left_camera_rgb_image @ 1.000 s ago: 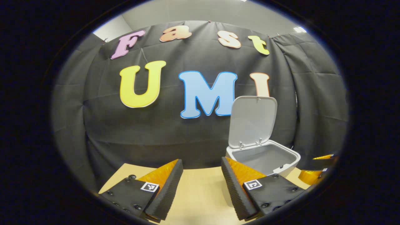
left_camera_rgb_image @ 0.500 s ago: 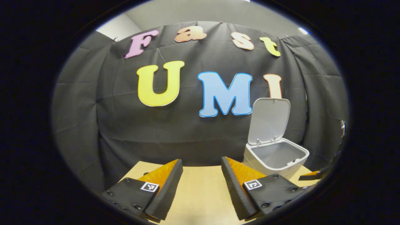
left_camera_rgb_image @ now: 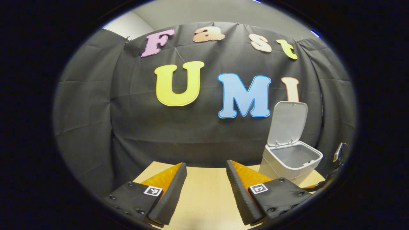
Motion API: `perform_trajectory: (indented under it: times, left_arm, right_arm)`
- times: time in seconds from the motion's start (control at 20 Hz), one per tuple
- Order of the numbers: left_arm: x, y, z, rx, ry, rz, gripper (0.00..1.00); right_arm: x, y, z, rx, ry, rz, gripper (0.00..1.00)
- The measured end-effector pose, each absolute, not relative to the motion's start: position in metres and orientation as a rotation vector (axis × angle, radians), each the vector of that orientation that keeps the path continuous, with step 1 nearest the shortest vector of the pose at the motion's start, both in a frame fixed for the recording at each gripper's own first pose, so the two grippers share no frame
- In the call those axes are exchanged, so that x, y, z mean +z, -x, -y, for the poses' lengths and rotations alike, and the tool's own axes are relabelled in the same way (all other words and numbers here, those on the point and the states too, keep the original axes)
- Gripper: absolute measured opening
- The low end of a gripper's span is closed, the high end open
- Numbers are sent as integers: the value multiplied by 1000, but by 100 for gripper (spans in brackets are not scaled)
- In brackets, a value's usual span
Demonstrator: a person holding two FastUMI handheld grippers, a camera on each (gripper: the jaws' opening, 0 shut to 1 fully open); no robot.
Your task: Press the lid of the desktop garbage bin to open it, pick up the crumpled paper on the desktop and throw it into the bin, then pick up the pop can on the desktop and drop it into the bin, and finally close the garbage bin lid.
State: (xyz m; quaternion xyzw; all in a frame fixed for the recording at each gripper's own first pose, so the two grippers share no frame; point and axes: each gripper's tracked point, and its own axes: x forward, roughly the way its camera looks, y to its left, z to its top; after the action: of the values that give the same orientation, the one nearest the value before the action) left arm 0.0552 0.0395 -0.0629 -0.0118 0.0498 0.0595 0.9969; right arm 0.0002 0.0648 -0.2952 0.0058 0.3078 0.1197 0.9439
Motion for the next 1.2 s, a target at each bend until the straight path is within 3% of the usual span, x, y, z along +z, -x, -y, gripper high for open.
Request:
perform_trajectory:
  times: [0.5, 0.6, 0.85, 0.9, 0.95, 1.0, 1.2]
  left_arm:
    - [-62, -29, -79, 209, 41, -106, 87]
    - [-63, -25, -85, 224, 48, -108, 81]
    - [-67, -16, -93, 247, 52, -114, 81]
    - [-67, -15, -94, 249, 54, -115, 87]
    - [-67, -15, -94, 249, 55, -115, 87]
    - [-67, -14, -95, 249, 56, -116, 87]
    - [-68, -14, -92, 243, 64, -118, 87]
  right_arm:
    - [-335, -3, -74, 260, 39, -698, 96]
    - [-340, -2, -75, 264, 44, -709, 96]
    - [-350, -1, -73, 254, 56, -725, 96]
    - [-351, -2, -73, 254, 56, -729, 96]
    - [-348, 0, -73, 251, 51, -726, 93]
    - [-350, 0, -73, 249, 51, -730, 84]
    - [-343, 0, -72, 245, 59, -711, 83]
